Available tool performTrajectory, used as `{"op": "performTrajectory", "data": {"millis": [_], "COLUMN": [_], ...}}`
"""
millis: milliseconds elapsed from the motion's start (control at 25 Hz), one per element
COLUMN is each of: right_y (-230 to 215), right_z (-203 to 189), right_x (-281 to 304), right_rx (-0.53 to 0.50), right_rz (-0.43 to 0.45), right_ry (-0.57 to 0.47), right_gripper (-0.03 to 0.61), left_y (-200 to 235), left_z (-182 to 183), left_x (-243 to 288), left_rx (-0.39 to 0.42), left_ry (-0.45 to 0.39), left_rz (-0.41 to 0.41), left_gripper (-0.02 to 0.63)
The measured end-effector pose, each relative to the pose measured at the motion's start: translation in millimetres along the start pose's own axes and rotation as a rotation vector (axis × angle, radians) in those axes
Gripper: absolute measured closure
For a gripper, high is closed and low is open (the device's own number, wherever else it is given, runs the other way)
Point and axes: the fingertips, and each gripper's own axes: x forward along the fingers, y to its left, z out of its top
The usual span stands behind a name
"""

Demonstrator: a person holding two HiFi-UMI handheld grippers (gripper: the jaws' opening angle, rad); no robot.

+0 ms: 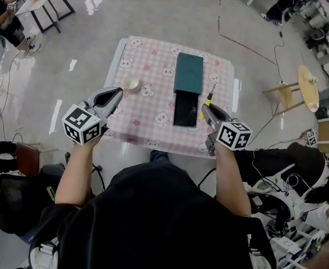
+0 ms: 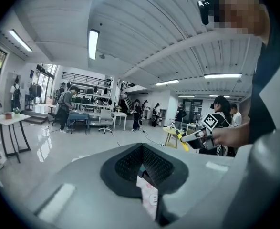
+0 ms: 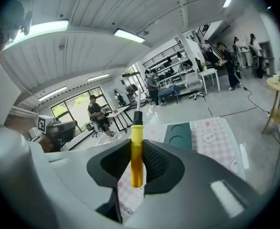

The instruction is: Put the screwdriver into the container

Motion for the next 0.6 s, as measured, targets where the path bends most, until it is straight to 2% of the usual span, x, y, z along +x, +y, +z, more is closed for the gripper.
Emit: {"op": "performTrajectory", "data": {"millis": [320, 600], "right_y": [-27, -19], "right_z": [-27, -38], "right_x": [27, 29], "right_rx": [0.037, 0.046], "right_rz": [0.012, 0.018], "right_ry": [0.052, 0.084], "right_gripper": [0.474, 0.474], "left_y": [2, -2], "left_z": [-18, -21], "left_x": [22, 10], "left_rx": [-0.002, -0.011], "left_ry": [0.017, 0.040], "left_rz": [0.007, 0.017], "left_gripper": [0.612, 0.612]}}
